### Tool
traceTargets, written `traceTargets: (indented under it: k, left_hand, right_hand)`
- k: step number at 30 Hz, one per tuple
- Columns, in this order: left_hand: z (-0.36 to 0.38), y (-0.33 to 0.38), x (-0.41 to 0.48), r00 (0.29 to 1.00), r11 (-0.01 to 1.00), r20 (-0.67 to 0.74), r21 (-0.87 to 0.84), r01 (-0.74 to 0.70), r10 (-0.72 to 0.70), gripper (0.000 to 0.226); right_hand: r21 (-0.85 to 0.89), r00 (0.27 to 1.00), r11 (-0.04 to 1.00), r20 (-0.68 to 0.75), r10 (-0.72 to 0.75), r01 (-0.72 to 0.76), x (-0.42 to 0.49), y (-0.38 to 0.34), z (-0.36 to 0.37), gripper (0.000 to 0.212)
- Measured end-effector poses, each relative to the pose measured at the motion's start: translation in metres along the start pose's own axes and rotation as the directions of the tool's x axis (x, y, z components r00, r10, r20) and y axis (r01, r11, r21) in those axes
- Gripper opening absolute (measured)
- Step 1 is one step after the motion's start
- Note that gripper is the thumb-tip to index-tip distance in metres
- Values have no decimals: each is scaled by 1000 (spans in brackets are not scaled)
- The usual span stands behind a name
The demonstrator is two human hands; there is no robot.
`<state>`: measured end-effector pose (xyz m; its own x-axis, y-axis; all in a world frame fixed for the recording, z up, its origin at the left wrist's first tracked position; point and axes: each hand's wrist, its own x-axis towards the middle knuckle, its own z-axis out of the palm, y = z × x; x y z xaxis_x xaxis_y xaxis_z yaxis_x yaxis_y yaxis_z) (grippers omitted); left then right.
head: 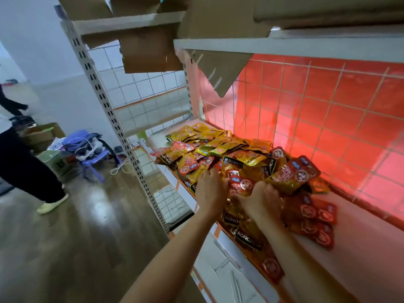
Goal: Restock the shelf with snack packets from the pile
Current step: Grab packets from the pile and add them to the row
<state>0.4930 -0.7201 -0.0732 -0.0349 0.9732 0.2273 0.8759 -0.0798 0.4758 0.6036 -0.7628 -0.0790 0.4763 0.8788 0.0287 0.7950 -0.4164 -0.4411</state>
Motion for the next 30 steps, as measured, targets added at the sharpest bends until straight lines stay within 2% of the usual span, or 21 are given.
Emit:
traceTargets:
  k: [3, 6, 8, 11, 16, 18, 20, 23, 26, 30]
  left_hand:
    - [-1, -1, 9, 1000, 997, 14, -73, -26, 27, 27]
    - [-4, -4, 16, 997, 987, -18, -145, -71, 69, 18]
    - [-9, -4, 21, 999, 981, -40, -190, -42, 35, 19]
    - [-16, -3, 25, 998, 952, -61, -306, 12, -32, 14]
    - [-26, 5, 27, 990, 866, -68, -494, 77, -127, 9]
    - [-24, 11, 28, 994, 830, -85, -558, 11, -70, 6]
    - [-20, 21, 27, 997, 735, -66, -674, -67, 30, 4]
    - [-9, 43, 21, 983, 647, -2, -753, -122, 182, 25]
    - [8, 73, 9, 938, 617, 107, -776, -129, 330, 42]
    - [34, 113, -16, 858, 563, 136, -802, -198, 495, 46]
  right_hand:
    - [171, 999, 985, -23, 37, -33, 3, -5, 2, 73]
    - [350, 991, 937, -126, 53, -5, 5, -10, 1, 62]
    - [464, 981, 885, -186, 62, 32, 7, -11, -2, 51]
    - [615, 977, 785, -201, 67, 73, 7, -10, -6, 34]
    - [733, 943, 676, -273, 190, 76, 8, 0, -14, 32]
    - [750, 930, 659, -278, 241, 53, 9, 7, -16, 37]
    - [764, 921, 645, -264, 287, 18, 9, 16, -19, 39]
    - [772, 893, 635, -287, 347, 1, 5, 36, -26, 29]
    - [759, 860, 649, -301, 412, -45, -3, 64, -36, 24]
    - [792, 789, 605, -323, 523, -77, -21, 110, -54, 30]
